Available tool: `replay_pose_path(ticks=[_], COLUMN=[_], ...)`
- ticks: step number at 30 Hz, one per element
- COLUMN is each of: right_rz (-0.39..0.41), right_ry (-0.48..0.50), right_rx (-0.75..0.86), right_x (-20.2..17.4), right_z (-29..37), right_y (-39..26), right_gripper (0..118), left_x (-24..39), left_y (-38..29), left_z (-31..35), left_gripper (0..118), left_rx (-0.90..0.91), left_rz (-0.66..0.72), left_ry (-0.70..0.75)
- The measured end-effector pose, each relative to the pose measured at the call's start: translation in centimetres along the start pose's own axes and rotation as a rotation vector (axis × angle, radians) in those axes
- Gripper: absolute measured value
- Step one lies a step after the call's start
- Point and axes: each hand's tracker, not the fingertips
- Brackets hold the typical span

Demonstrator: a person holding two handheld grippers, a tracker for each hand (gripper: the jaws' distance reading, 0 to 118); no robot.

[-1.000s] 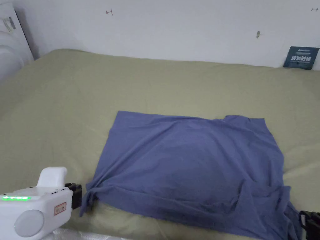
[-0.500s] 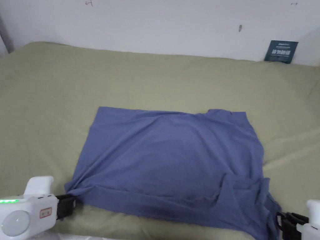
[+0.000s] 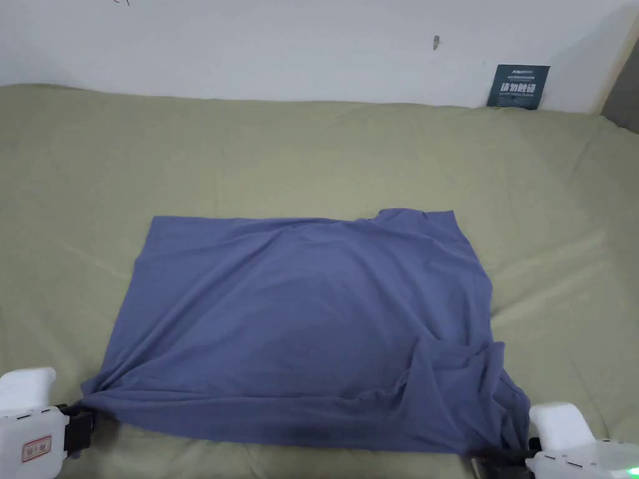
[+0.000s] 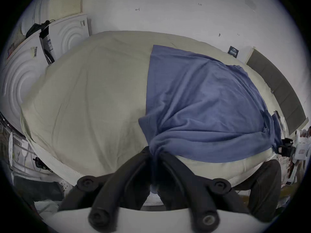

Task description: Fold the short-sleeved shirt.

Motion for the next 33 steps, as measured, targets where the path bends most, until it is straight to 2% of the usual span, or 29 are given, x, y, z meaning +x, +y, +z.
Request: replay_pose_path(ticks=[1,2,3,4,5,6,9,13,18,24,29,30,31,32,33], right_rz=[-0.016,-0.029,-0.033,-0.06,-0.108,-0.125,-0.127,-0.101,-0.059,-0.018,-0.038,-0.052,-0.067,-0.122,-0.136], right_ry=[-0.005,-0.006,-0.037,-0.043,0.026,0.03,0.016,0.018,-0.017,-0.051,-0.054,-0.041,-0.045,-0.023,-0.021], right_rx=[0.008,0.034,0.048,0.061,0.052,0.073,0.123,0.194,0.225,0.15,0.102,0.094,0.087,0.063,0.068], right_x=[0.5,0.9,1.1,1.4,2.1,2.4,2.8,3.0,3.7,4.9,6.2,6.3,6.4,6.3,6.4], right_z=[0.4,0.8,1.1,1.5,1.9,2.4,3.6,4.3,1.8,-4.2,-8.9,-9.4,-9.7,-9.7,-9.4], right_y=[0.1,0.1,0.1,-0.1,0.4,0.6,2.9,8.0,15.6,22.0,24.1,24.0,23.9,23.3,22.6], right_gripper=[58,18,1,1,1,1,1,1,1,1,2,11,37,68,85], left_x=[0.0,-0.1,-0.2,-0.9,-1.3,-1.4,-0.9,-0.4,0.1,1.5,2.2,2.2,2.1,2.0,2.0], left_y=[0.0,0.2,0.4,0.7,0.9,1.2,2.4,5.9,11.8,17.4,18.7,18.7,18.6,18.3,18.0], left_z=[0.0,0.1,0.1,-0.5,-0.6,-0.5,0.4,1.2,-0.6,-6.1,-10.6,-11.2,-11.5,-11.5,-11.4], left_gripper=[5,5,5,5,5,5,5,5,5,5,5,6,18,50,105], left_rx=[-0.001,-0.001,-0.003,-0.004,-0.004,-0.003,0.005,0.04,0.064,0.033,-0.019,-0.021,-0.02,-0.016,-0.023], left_rz=[-0.001,0.001,0.003,0.005,0.004,0.0,-0.016,-0.031,-0.035,-0.073,-0.06,-0.058,-0.054,-0.039,-0.034], left_ry=[0.002,0.005,0.004,0.002,0.001,-0.002,-0.02,-0.042,-0.063,-0.046,-0.039,-0.037,-0.043,-0.043,-0.054])
